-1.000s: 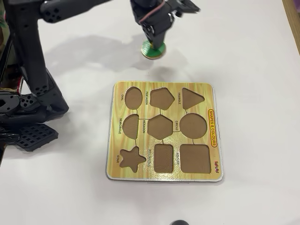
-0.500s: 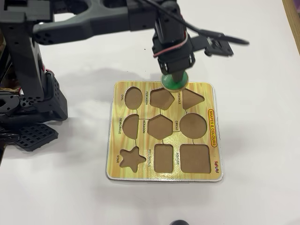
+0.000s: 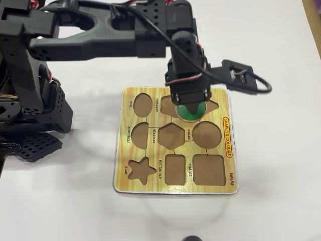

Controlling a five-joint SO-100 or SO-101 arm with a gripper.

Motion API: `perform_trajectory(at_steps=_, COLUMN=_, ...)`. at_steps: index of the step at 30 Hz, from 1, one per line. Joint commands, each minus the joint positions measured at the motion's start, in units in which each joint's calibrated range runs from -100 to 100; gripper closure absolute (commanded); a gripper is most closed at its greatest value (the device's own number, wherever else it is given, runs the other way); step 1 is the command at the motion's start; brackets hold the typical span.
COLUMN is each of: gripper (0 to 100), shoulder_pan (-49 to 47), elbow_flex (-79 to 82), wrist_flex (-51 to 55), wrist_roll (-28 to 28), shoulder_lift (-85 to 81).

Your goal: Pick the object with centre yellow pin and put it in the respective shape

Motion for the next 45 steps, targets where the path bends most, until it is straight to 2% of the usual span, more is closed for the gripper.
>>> perform_trajectory(at_steps=1, gripper=99, shoulder_pan=2.7, elbow_flex=-1.3, wrist_flex=0.3, wrist_roll=0.2, shoulder_lift=-3.4)
perform_trajectory(at_steps=14, gripper=99, shoulder_pan=5.8, elbow_flex=-1.3, wrist_flex=-0.5, wrist_roll=-0.2, shoulder_lift=-2.6)
perform_trajectory(at_steps=24, gripper=99, shoulder_pan=4.8, elbow_flex=-1.4, wrist_flex=-0.9, wrist_roll=-0.4, shoulder_lift=-1.3)
perform_trajectory(at_steps=28, gripper=99, shoulder_pan=4.7, elbow_flex=-4.1, wrist_flex=-3.6, wrist_roll=-0.3, shoulder_lift=1.0)
perform_trajectory(at_steps=45, gripper=99, shoulder_pan=2.2, elbow_flex=-11.7, wrist_flex=-3.8, wrist_roll=-0.3, shoulder_lift=7.2)
